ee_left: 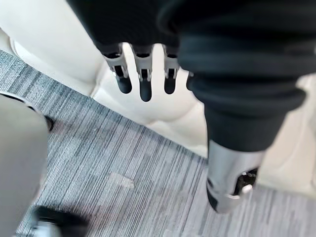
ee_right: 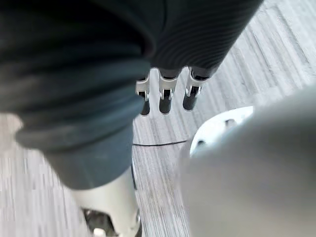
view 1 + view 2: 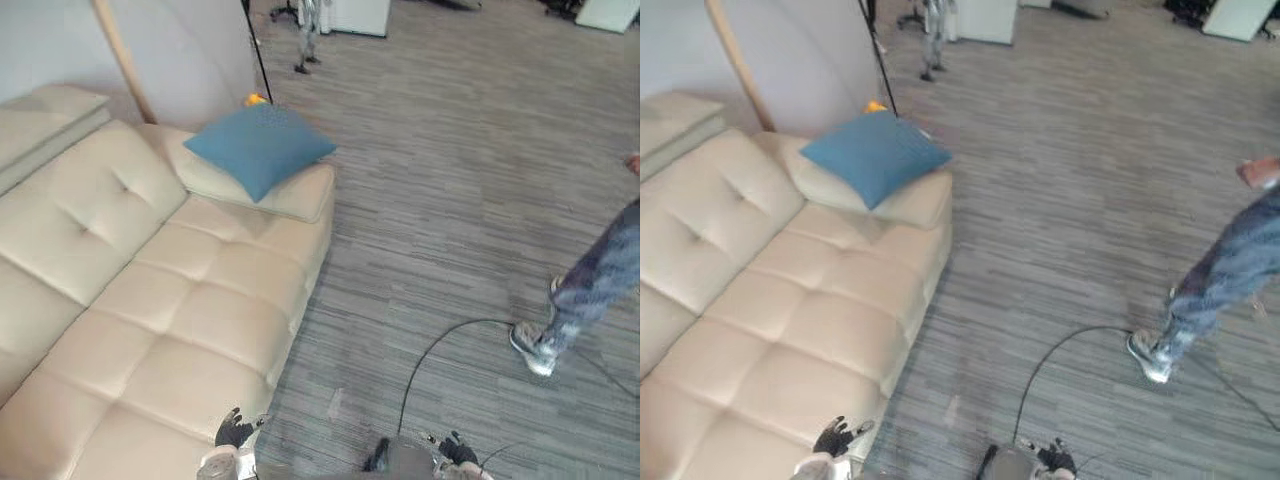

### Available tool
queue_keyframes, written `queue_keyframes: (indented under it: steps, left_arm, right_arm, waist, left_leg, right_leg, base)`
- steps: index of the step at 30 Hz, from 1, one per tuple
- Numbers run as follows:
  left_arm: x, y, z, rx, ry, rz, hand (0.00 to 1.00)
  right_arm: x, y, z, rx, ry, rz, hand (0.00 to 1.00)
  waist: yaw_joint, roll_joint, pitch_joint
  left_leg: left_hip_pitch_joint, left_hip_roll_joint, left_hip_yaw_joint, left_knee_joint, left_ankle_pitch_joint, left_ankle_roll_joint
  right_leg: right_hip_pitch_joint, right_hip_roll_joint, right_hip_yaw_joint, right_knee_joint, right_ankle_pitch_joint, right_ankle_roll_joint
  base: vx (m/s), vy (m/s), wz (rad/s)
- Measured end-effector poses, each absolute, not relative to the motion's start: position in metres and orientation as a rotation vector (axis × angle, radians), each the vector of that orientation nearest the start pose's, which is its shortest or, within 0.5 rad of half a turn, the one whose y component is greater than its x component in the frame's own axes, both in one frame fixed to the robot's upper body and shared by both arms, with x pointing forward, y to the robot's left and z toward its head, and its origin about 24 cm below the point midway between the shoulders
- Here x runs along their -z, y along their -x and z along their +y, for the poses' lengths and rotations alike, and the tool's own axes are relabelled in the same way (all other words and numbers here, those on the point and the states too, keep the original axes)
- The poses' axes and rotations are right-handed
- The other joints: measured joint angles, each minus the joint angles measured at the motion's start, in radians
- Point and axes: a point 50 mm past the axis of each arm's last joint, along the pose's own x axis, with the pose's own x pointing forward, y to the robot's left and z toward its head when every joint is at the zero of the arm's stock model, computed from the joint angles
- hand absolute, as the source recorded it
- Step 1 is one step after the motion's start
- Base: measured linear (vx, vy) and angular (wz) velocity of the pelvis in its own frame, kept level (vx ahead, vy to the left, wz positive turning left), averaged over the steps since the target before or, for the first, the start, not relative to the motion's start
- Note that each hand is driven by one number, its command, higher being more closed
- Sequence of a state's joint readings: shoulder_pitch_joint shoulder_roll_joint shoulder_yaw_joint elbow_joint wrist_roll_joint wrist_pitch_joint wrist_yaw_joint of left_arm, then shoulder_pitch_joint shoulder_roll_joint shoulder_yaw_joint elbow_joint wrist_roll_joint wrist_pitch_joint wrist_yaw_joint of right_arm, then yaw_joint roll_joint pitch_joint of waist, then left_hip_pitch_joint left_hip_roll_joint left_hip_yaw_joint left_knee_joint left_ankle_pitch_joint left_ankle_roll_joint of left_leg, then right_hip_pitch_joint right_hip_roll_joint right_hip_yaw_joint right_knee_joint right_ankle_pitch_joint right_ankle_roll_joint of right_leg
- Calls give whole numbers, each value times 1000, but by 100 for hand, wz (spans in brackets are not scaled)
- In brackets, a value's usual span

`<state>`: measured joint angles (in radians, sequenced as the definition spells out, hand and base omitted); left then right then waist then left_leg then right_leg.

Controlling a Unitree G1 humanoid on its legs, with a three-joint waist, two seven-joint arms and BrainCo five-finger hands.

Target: Pick up cushions and gather them together orderly.

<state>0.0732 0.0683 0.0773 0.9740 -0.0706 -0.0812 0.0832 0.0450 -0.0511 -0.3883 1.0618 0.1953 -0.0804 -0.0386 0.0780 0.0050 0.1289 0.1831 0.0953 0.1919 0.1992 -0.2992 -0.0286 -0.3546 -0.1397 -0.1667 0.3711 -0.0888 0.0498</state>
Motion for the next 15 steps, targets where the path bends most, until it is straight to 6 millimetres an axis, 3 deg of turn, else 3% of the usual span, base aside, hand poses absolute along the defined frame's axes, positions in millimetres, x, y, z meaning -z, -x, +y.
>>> queue_keyframes:
  steps: [1,2,3,4,5,6,7,8,10,12,13,15]
  left_arm:
    - [150,-117,195,-240,-5,963,0]
    - [154,-113,190,-247,15,988,0]
    - [155,-110,182,-251,45,992,0]
    - [155,-110,181,-255,55,986,0]
    - [154,-111,178,-274,83,980,0]
    - [153,-114,178,-272,85,972,0]
    - [153,-116,179,-274,84,965,0]
    - [151,-119,182,-273,74,949,0]
    - [147,-125,184,-273,71,921,0]
    - [144,-133,183,-263,65,891,0]
    - [144,-133,183,-263,66,889,0]
    - [145,-132,180,-256,68,894,0]
  right_arm:
    - [157,-98,-219,544,-294,987,0]
    - [156,-100,-227,561,-287,985,0]
    - [153,-102,-234,563,-270,972,0]
    - [153,-104,-234,562,-270,967,0]
    - [152,-105,-234,561,-268,962,0]
    - [153,-104,-233,563,-271,971,0]
    - [153,-105,-231,559,-275,973,0]
    - [154,-105,-230,556,-277,978,0]
    - [156,-105,-223,557,-298,989,0]
    - [155,-109,-224,583,-321,977,0]
    - [155,-109,-225,584,-322,974,0]
    - [154,-109,-226,594,-321,969,0]
  waist:
    - [-3,-10,2]
    - [-19,15,5]
    - [-15,47,-1]
    - [-13,55,-1]
    - [-14,72,9]
    - [-14,84,19]
    - [-12,81,24]
    - [-9,61,36]
    - [-5,41,49]
    - [8,36,52]
    - [11,36,53]
    - [22,47,46]
  left_leg:
    - [11,-4,-14,12,-2,-3]
    - [9,24,-58,107,-8,-17]
    - [-81,69,-98,312,34,-41]
    - [-113,78,-110,389,62,-37]
    - [-223,113,-140,620,181,-16]
    - [-292,135,-144,778,178,-18]
    - [-316,135,-142,821,167,-19]
    - [-368,108,-131,857,136,-19]
    - [-422,80,-82,786,92,-22]
    - [-465,29,11,477,78,-16]
    - [-464,15,21,400,86,-16]
    - [-457,-45,32,22,209,-30]
  right_leg:
    - [4,-1,21,-5,47,-20]
    - [21,21,16,54,46,-48]
    - [54,53,8,42,1,-58]
    - [65,61,3,39,-11,-66]
    - [121,86,-9,14,-41,-89]
    - [196,111,-14,-28,-54,-109]
    - [230,116,-13,-49,-59,-117]
    - [310,117,-11,-100,-70,-126]
    - [396,115,-7,-166,-70,-126]
    - [482,114,-10,-251,-69,-120]
    - [493,114,-9,-266,-70,-116]
    - [555,129,-5,-333,-88,-89]
  base:
    - [640,-377,26]
    - [545,-344,10]
    - [650,-401,1]
    - [514,-286,-9]
    - [522,-251,-3]
    - [521,-235,-3]
    - [509,-202,-8]
    - [470,-194,-13]
    - [431,-164,-13]
    - [407,-89,-14]
    - [392,-34,-9]
    - [404,39,-5]
